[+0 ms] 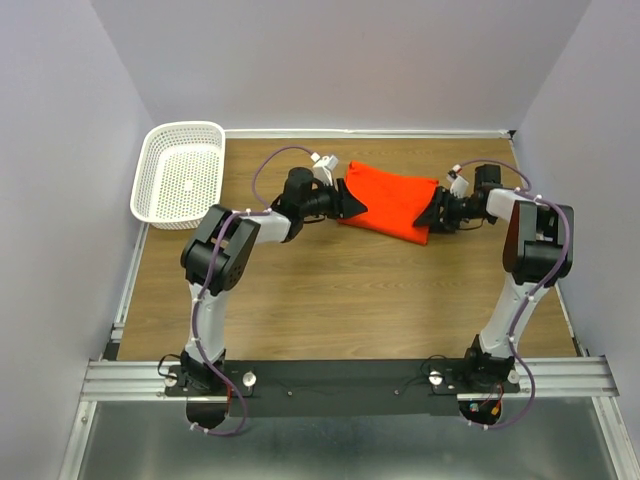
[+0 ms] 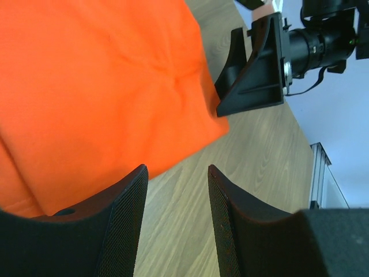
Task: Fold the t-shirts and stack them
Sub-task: Neatly place the folded tshirt to the corner
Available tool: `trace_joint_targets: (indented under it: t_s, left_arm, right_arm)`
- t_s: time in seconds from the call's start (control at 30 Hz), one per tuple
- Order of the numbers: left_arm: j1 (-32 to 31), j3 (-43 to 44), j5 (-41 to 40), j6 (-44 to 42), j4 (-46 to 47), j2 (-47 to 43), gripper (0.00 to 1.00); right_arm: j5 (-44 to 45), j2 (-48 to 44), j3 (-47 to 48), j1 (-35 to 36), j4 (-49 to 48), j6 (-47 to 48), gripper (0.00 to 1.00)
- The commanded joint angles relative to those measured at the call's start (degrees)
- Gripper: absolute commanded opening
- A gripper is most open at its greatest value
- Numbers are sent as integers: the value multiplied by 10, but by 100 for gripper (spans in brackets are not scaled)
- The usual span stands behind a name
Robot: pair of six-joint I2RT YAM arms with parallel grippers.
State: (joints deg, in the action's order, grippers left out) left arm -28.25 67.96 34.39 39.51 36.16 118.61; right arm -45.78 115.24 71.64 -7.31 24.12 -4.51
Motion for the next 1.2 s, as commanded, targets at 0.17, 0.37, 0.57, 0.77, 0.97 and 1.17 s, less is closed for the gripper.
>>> trace_joint_targets:
  t_s: [0.17,0.37,0.57,0.77,0.97,1.17]
  left_arm:
    - [-1,54,-16,-8,-7,22,53]
    - [-1,111,-34,19,-21,41,52]
    - [-8,227,-63,45,-75,104,47]
    - [-23,336,-64,58,-141,181,38]
    - [-22,387,-81,66,-186,230,36]
    - [-19,450,-121,79,-241,277,36]
  right_arm:
    - [51,24,-25,-4,54,6,17]
    - [70,7,-32,-17,60,21,1]
    - [102,-28,-52,-17,82,69,1]
    - [103,-41,-65,-18,93,91,1]
    - [106,-44,-66,-21,106,114,0]
    - [111,-56,-73,-24,115,131,1]
